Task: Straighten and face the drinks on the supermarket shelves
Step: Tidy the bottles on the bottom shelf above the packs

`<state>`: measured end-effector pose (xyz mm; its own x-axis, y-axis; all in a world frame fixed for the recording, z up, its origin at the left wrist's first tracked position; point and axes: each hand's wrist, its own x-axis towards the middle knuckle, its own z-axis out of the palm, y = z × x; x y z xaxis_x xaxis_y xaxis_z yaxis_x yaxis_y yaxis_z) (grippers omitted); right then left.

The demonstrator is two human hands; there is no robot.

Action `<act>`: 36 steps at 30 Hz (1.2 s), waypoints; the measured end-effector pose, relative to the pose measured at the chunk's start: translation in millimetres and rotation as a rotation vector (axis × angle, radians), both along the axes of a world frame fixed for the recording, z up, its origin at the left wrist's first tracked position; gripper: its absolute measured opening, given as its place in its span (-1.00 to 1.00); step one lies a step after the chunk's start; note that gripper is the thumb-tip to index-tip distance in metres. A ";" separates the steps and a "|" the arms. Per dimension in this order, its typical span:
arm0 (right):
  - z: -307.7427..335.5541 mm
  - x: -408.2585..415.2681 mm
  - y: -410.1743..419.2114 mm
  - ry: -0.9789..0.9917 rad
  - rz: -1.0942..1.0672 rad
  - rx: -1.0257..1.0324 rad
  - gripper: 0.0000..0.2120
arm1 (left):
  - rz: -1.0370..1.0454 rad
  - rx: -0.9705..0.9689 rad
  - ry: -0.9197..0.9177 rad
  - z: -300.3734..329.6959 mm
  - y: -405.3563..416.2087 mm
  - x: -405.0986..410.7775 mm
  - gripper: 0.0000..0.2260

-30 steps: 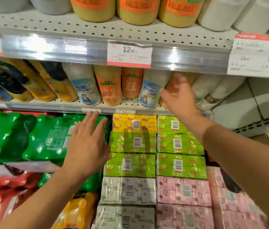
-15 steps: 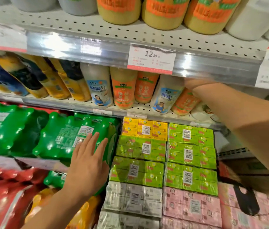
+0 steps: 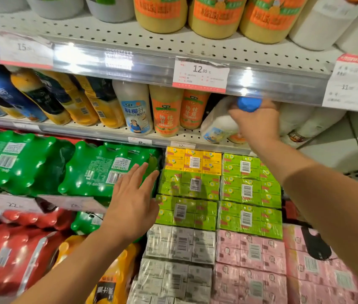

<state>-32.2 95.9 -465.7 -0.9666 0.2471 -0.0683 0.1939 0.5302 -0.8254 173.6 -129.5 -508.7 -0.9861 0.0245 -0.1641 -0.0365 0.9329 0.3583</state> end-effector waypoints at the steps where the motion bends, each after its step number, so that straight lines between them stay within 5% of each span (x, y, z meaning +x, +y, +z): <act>1: -3.6 12.4 2.2 0.032 0.017 0.002 -0.66 | -0.007 0.013 -0.007 3.7 1.3 -1.1 -0.40; 8: 2.3 67.7 -6.0 0.176 0.295 0.132 -0.63 | -0.088 0.157 0.080 54.2 14.6 -31.6 -0.38; 17: 92.4 114.7 -70.3 0.123 0.271 -0.099 -0.77 | -0.100 0.572 0.149 92.7 23.6 -54.4 -0.16; 21: 105.0 134.0 -106.8 0.044 0.215 -0.189 -0.77 | -0.120 0.825 0.119 95.4 -5.5 -53.4 -0.24; 26: 112.2 140.6 -152.5 0.072 0.215 -0.205 -0.75 | -0.191 0.829 0.144 101.3 -49.0 -60.0 -0.37; 31: 93.5 140.2 -161.5 -0.009 0.468 -0.328 -0.60 | -0.028 0.813 0.222 86.8 -101.8 -64.8 -0.32; 36: 44.9 110.0 -128.3 -0.096 0.279 -0.107 -0.76 | 0.069 0.766 0.214 66.0 -142.7 -65.5 -0.26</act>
<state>77.8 -32.4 -420.8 -0.9839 -0.0399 -0.1743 0.1334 0.4855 -0.8640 108.2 -272.2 -442.6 -0.9977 -0.0082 0.0671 0.0574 0.4222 0.9047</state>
